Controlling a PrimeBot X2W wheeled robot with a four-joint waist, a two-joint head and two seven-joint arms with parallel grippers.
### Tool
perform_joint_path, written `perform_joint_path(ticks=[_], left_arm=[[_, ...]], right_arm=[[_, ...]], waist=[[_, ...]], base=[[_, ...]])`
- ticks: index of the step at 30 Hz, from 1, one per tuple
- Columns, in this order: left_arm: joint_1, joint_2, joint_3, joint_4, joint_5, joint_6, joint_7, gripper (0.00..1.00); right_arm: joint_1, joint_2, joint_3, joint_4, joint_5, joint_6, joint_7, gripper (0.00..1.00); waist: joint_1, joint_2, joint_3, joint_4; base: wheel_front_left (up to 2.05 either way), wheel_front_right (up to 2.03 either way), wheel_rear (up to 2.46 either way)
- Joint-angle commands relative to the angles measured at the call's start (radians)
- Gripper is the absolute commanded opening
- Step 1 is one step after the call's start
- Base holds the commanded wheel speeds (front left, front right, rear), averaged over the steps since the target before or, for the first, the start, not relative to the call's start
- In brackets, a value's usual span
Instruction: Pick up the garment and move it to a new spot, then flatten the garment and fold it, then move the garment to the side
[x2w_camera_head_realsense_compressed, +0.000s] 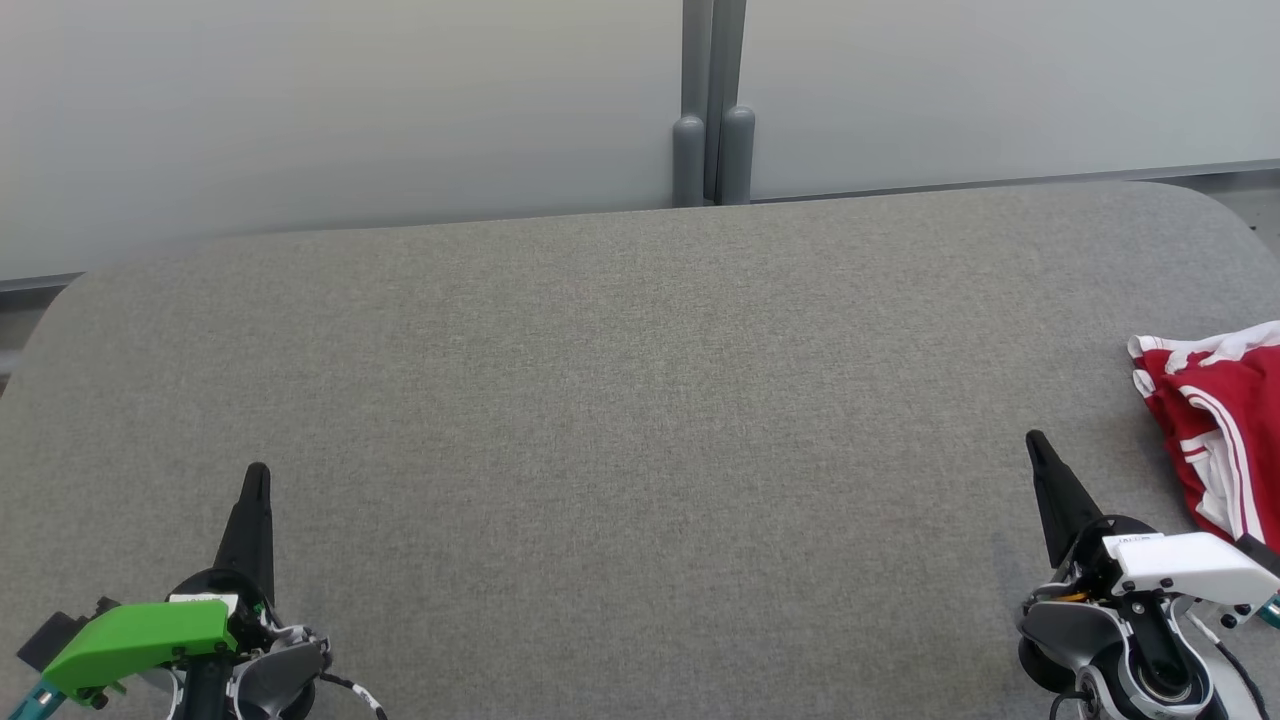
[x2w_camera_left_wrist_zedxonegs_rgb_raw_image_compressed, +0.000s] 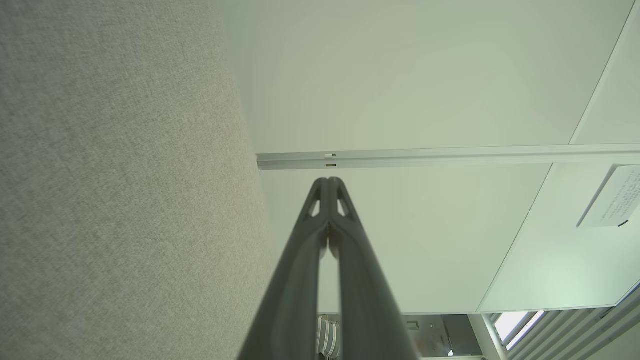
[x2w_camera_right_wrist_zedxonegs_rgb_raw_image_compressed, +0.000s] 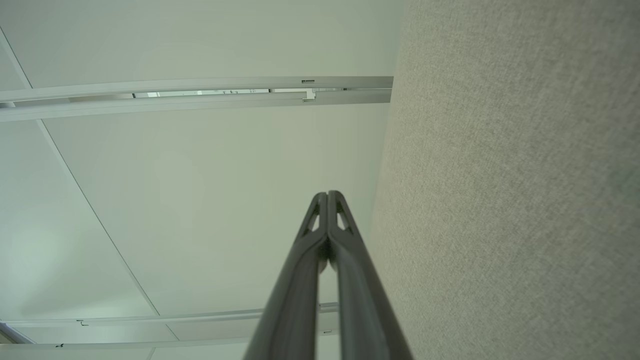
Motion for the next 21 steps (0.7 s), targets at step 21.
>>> perform_joint_path(ticks=[21], left_arm=[[-0.010, 0.000, 0.001, -0.003, -0.001, -0.008, 0.003, 0.00]], right_arm=[[-0.010, -0.005, 0.002, -0.004, 0.008, 0.001, 0.004, 0.00]], waist=[[0.0000, 0.0080, 0.000, 0.000]], base=[[0.00, 0.00, 0.00]])
